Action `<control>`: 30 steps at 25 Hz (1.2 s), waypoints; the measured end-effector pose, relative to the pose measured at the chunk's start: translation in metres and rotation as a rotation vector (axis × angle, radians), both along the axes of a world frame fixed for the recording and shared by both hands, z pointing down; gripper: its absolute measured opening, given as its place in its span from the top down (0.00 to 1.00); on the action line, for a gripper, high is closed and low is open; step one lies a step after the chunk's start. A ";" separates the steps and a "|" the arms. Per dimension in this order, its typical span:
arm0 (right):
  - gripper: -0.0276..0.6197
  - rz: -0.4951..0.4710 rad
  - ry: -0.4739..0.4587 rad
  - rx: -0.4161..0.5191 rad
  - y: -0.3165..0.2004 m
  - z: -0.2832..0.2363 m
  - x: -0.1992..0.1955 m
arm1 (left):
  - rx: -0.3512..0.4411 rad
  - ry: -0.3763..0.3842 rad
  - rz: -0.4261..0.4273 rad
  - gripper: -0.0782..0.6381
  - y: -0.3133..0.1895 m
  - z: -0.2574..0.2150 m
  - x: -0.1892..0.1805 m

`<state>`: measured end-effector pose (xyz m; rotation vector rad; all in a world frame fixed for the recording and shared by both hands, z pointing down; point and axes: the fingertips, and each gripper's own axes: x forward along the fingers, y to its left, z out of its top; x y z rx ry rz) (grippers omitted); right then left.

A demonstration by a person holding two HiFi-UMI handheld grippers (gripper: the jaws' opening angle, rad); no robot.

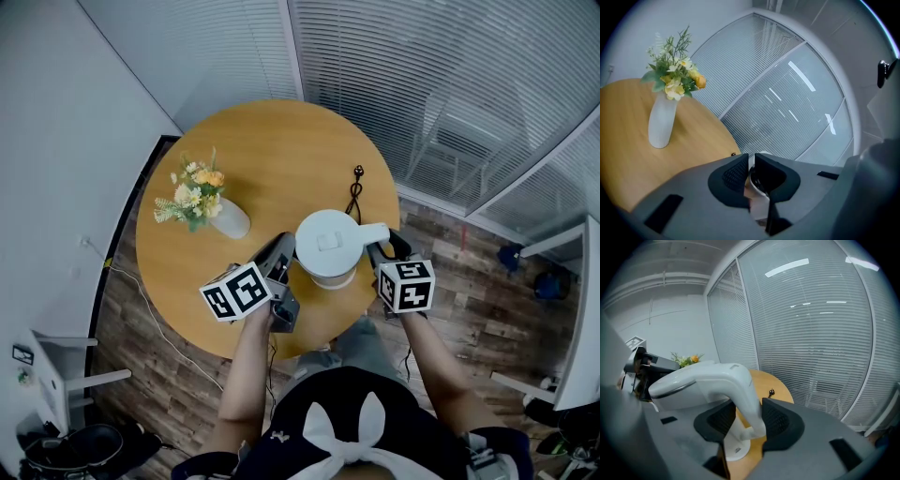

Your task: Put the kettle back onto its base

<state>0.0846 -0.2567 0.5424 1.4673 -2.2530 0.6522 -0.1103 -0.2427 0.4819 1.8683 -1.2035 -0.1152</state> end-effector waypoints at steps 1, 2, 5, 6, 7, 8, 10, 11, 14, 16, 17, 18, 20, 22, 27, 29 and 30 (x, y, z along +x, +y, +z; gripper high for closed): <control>0.68 -0.001 0.000 -0.002 0.000 0.001 0.000 | -0.002 -0.001 0.001 0.81 0.000 0.001 0.000; 0.68 -0.003 0.001 -0.005 0.001 0.002 0.000 | -0.003 -0.001 0.001 0.81 0.000 0.003 0.001; 0.68 -0.005 0.004 -0.011 0.001 0.005 0.000 | -0.011 -0.003 0.000 0.81 0.001 0.006 0.001; 0.68 -0.005 0.005 -0.013 0.001 0.006 0.000 | -0.013 -0.002 0.000 0.81 0.001 0.006 0.001; 0.68 -0.004 0.006 -0.016 0.002 0.007 0.000 | -0.016 -0.001 0.001 0.81 0.002 0.007 0.001; 0.68 -0.003 0.006 -0.019 0.002 0.009 0.000 | -0.019 -0.001 0.001 0.81 0.002 0.008 0.001; 0.68 -0.003 0.008 -0.025 0.002 0.011 0.001 | -0.024 -0.006 0.000 0.81 0.001 0.010 0.001; 0.68 -0.003 0.009 -0.028 0.002 0.013 0.001 | -0.027 -0.008 0.001 0.81 0.001 0.012 0.001; 0.68 -0.002 0.011 -0.037 0.003 0.017 0.001 | -0.037 -0.008 0.003 0.81 0.002 0.017 0.001; 0.68 -0.002 0.012 -0.042 0.004 0.019 0.001 | -0.044 -0.006 0.003 0.81 0.003 0.019 0.001; 0.68 -0.001 0.013 -0.044 0.005 0.020 0.001 | -0.047 -0.006 0.003 0.81 0.003 0.020 0.001; 0.68 -0.001 0.014 -0.047 0.006 0.021 0.001 | -0.050 -0.006 0.003 0.81 0.004 0.021 0.002; 0.68 -0.001 0.015 -0.051 0.007 0.023 0.001 | -0.054 -0.006 0.004 0.81 0.005 0.023 0.002; 0.68 -0.001 0.016 -0.050 0.006 0.024 0.001 | -0.055 -0.005 0.005 0.81 0.004 0.024 0.001; 0.68 -0.001 0.028 -0.066 0.008 0.030 0.002 | -0.073 -0.015 0.011 0.81 0.005 0.031 0.003; 0.68 0.002 0.031 -0.068 0.010 0.034 0.004 | -0.082 -0.009 0.015 0.81 0.006 0.035 0.005; 0.68 0.004 0.032 -0.067 0.010 0.036 0.004 | -0.082 -0.007 0.016 0.81 0.006 0.036 0.005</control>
